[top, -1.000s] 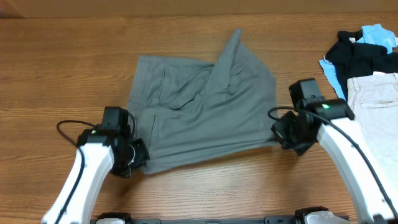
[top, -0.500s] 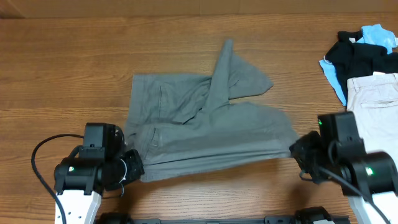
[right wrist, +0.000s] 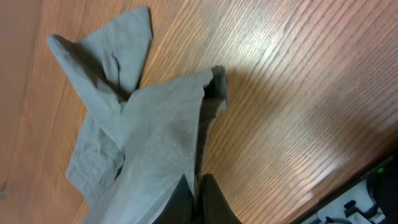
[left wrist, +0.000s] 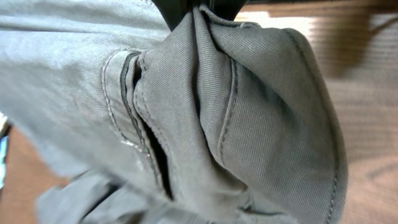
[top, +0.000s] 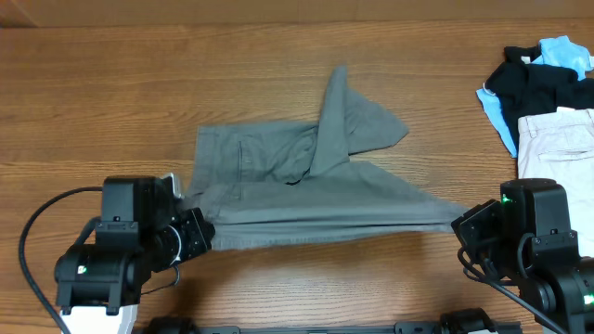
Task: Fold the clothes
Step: 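Lift the shorts with both grippers and stretch them apart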
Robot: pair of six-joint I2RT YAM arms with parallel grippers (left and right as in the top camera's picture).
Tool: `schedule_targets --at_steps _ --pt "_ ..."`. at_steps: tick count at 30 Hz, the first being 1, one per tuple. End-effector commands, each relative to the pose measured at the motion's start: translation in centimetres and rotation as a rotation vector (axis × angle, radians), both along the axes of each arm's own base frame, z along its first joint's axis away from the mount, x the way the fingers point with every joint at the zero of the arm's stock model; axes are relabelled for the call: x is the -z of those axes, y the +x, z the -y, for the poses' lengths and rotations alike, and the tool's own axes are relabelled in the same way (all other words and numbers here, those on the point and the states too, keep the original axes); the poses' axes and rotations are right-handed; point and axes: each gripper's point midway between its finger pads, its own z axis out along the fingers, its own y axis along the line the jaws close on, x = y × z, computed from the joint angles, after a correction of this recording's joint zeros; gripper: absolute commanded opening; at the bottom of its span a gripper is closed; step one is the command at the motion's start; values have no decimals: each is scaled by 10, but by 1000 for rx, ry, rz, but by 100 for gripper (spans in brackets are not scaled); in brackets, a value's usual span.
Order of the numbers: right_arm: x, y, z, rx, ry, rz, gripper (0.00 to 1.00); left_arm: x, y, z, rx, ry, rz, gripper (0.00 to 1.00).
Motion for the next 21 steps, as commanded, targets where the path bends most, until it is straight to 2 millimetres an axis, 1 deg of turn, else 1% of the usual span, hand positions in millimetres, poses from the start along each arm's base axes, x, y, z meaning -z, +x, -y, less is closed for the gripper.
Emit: schedule_targets --at_steps 1,5,9,12,15,18,21 --pt "-14 6 22 77 -92 62 4 -12 7 -13 -23 78 62 4" --pt "-16 11 21 73 -92 80 4 -11 8 -16 -46 86 57 4" --pt "-21 17 20 75 -86 114 4 -8 6 -33 -182 134 22 4" --pt "-25 24 20 77 -82 145 4 -13 9 -41 -243 155 34 4" --pt "-31 31 19 62 -90 181 4 -30 15 -51 -275 200 88 4" --pt "-36 38 19 30 -112 217 4 -56 20 -61 -312 238 164 4" --pt "-45 48 18 -17 -140 272 4 -86 25 -62 -314 232 249 4"
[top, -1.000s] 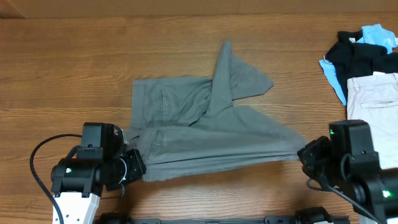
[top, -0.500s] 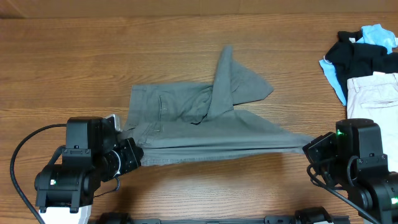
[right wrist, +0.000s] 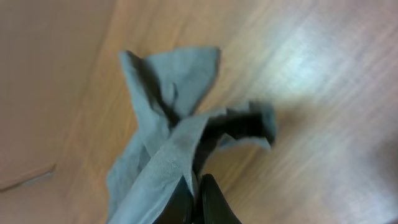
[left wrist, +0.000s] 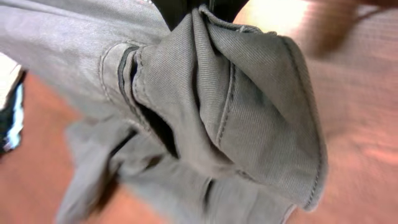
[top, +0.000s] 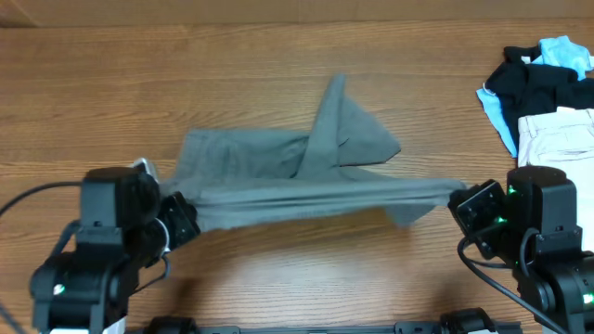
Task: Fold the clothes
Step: 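Lift the shorts with both grippers and stretch them apart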
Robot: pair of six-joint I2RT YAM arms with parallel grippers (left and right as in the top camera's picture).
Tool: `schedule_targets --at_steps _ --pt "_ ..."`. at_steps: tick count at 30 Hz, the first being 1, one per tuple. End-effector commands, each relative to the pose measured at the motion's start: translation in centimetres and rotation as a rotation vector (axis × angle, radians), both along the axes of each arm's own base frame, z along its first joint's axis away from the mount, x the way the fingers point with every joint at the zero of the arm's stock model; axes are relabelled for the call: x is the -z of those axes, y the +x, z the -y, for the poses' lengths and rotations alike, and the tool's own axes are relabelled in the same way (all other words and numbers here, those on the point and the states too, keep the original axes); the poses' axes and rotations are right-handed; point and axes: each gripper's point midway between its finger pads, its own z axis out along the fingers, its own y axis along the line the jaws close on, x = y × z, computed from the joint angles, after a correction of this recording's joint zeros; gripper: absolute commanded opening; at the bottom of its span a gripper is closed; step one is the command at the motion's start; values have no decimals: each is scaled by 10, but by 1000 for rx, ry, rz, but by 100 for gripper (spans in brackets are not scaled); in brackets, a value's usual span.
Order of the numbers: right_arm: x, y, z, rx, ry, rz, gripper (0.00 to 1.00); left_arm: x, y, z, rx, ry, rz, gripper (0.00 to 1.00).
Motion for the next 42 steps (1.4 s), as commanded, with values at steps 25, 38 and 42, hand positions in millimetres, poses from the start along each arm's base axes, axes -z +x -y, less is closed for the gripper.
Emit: schedule_targets --at_steps 25,38,42 --pt "-190 -21 36 35 -200 536 4 -255 -51 -28 -100 96 746 4" --pt "-211 -20 42 80 -199 606 4 -247 -21 -24 -77 96 671 4" --pt "-212 -19 41 80 -199 607 4 -239 -4 -22 -58 100 629 4"
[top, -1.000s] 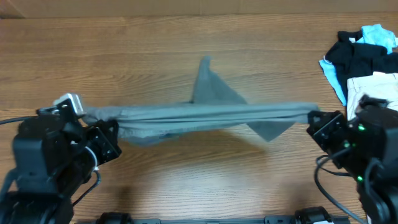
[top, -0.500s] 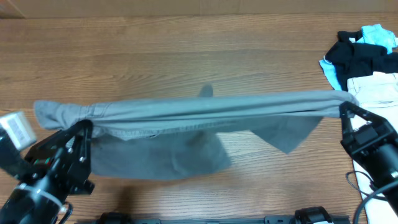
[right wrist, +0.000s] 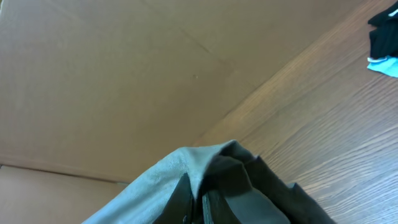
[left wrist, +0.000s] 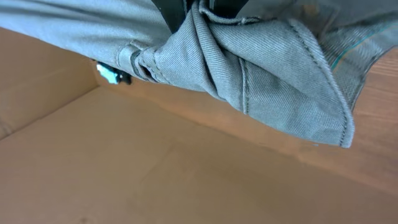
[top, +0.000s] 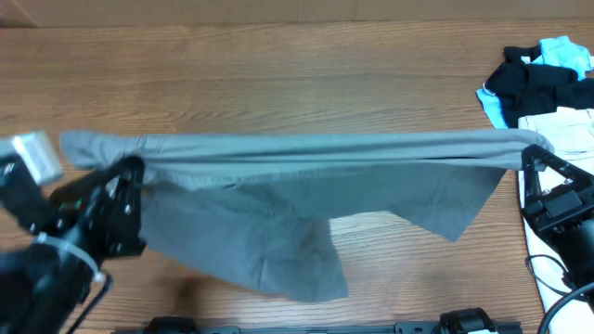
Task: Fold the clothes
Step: 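Lift the shorts with both grippers and stretch them apart, then carry the held edge forward and lay the shorts flat, releasing both grippers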
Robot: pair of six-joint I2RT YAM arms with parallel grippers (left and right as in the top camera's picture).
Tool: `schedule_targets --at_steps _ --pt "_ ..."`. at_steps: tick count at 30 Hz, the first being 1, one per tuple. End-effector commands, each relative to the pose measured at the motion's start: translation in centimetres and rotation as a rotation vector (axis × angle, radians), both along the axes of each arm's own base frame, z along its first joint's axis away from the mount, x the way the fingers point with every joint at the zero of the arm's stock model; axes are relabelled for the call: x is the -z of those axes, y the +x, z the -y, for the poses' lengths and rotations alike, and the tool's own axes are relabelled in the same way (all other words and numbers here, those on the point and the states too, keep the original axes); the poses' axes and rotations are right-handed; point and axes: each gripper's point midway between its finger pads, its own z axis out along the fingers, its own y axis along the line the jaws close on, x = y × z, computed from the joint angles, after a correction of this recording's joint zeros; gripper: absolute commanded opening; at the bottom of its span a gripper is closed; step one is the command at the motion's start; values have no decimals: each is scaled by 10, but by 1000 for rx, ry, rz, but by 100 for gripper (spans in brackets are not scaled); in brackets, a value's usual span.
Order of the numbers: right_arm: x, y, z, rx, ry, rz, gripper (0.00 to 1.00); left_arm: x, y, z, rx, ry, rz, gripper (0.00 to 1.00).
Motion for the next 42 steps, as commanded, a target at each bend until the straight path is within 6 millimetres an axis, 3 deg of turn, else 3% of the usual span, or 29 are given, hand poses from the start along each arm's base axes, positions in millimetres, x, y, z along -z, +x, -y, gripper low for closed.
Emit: schedule_targets --at_steps 1,4,7,12,16,20,21,22,24,25,26,27,30,33,35,42 --pt "-7 4 34 189 -51 26 4 -5 14 -26 -136 74 16 4" --pt "-4 17 32 188 -55 5 4 5 34 -35 -187 101 -33 4" --pt "2 43 27 177 -59 -32 4 19 61 -50 -263 145 -96 4" --pt "26 110 8 123 -59 -121 4 55 120 -81 -436 248 -235 4" --pt "65 177 -15 48 -48 -219 4 96 171 -99 -538 316 -347 4" --pt "129 244 -43 -22 -45 -338 4 151 225 -104 -555 374 -456 4" --pt "151 260 -48 -25 -56 -375 4 172 244 -103 -547 389 -488 9" --pt "165 269 -52 -30 -65 -396 4 186 254 -103 -543 396 -509 20" --pt "194 287 -58 -49 -93 -438 4 222 275 -102 -525 426 -569 65" --pt "209 295 -59 -60 -117 -458 10 239 283 -102 -506 451 -602 84" --pt "219 300 -60 -77 -144 -469 34 257 288 -102 -485 479 -639 99" --pt "229 303 -60 -90 -168 -482 100 271 291 -102 -462 507 -673 100" --pt "242 303 -56 -128 -239 -508 100 309 293 -102 -416 560 -766 100" --pt "244 297 -49 -114 -259 -536 100 322 289 -100 -397 557 -814 100" --pt "241 292 -44 -103 -263 -547 100 319 287 -98 -387 545 -811 100" --pt "223 267 -37 -102 -261 -572 100 275 280 -90 -367 495 -729 100"
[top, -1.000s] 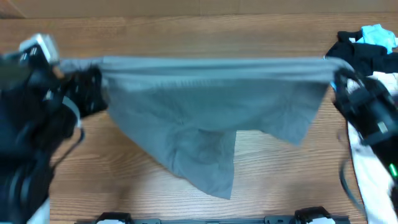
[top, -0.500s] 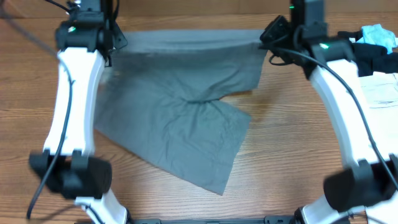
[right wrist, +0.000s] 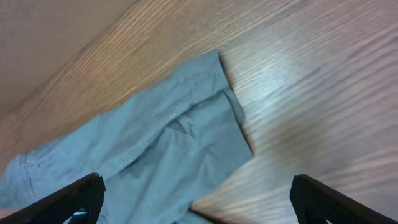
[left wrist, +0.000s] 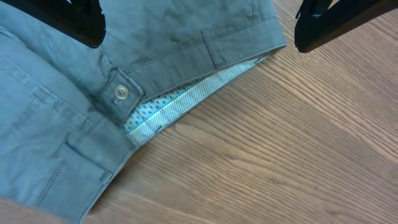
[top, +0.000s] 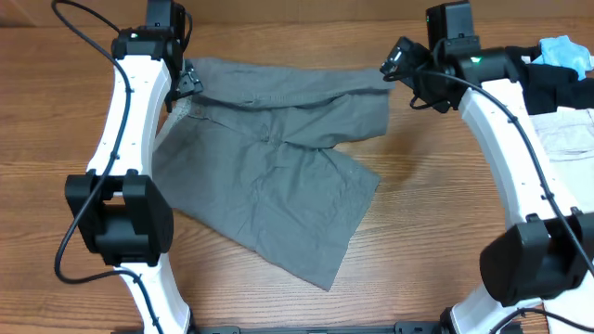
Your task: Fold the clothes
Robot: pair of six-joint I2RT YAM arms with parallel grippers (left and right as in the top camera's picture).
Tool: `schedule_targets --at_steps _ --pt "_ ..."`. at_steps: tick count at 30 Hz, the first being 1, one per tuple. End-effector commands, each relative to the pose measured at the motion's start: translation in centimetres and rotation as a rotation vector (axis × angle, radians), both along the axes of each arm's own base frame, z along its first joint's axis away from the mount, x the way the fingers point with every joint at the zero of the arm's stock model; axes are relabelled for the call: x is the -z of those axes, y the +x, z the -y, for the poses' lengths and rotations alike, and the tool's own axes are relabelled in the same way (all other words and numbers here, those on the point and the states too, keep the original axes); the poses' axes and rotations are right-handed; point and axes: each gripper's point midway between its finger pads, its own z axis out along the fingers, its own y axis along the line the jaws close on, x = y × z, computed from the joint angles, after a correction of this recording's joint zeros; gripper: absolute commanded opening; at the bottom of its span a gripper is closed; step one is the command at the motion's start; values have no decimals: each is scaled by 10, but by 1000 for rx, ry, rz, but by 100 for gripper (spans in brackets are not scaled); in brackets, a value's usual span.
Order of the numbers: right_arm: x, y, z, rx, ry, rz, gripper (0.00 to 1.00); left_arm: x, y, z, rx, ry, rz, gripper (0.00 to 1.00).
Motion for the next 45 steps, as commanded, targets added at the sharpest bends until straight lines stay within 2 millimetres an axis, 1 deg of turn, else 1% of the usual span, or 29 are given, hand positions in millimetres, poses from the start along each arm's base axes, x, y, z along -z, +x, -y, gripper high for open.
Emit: schedule_targets --at_steps 1,2,3,5,6,8,10,13,16,18,20,21,24,27,30,32,35,38,41,45 --pt "-39 -7 3 -5 -2 81 100 -50 -1 9 49 -47 111 100" --pt "-38 -8 2 -11 5 73 100 -52 -3 14 68 -71 108 100" --pt "-37 -10 -1 -22 18 66 100 -50 -3 19 83 -100 102 98" --pt "-31 -11 -8 -44 47 45 100 -44 -4 30 108 -168 89 90" --pt "-27 -10 -10 -50 56 35 100 -38 -3 37 120 -204 76 87" --pt "-15 -9 -14 -59 65 7 100 -25 -1 45 135 -253 47 84" --pt "-2 -9 -14 -60 63 -25 100 -9 -1 50 140 -283 5 81" --pt "15 -11 -16 -67 72 -67 100 13 1 51 146 -285 -48 81" --pt "23 -10 -17 -66 70 -81 99 34 7 53 182 -287 -84 81" --pt "26 -8 -17 -66 69 -86 95 47 10 53 197 -283 -105 78" --pt "31 -11 -18 -69 73 -107 88 63 10 53 195 -287 -140 65" --pt "34 -14 -20 -75 84 -125 87 69 7 53 192 -288 -161 62" --pt "41 -29 -27 -99 125 -196 89 84 -2 53 182 -293 -227 66" --pt "47 -48 -29 -104 130 -279 92 85 -11 48 171 -270 -266 64" --pt "51 -62 -29 -108 121 -337 95 76 -16 40 160 -233 -271 63" --pt "53 -69 -31 -113 118 -366 95 67 -21 38 154 -235 -270 64" --pt "55 -82 -39 -134 108 -408 95 49 -41 26 47 -243 -282 71" --pt "56 -93 -54 -173 95 -437 96 33 -67 8 -106 -269 -307 71" --pt "58 -101 -70 -184 58 -446 100 24 -86 -13 -202 -276 -332 71" --pt "60 -111 -83 -141 -42 -445 100 20 -110 -39 -319 -296 -383 70"
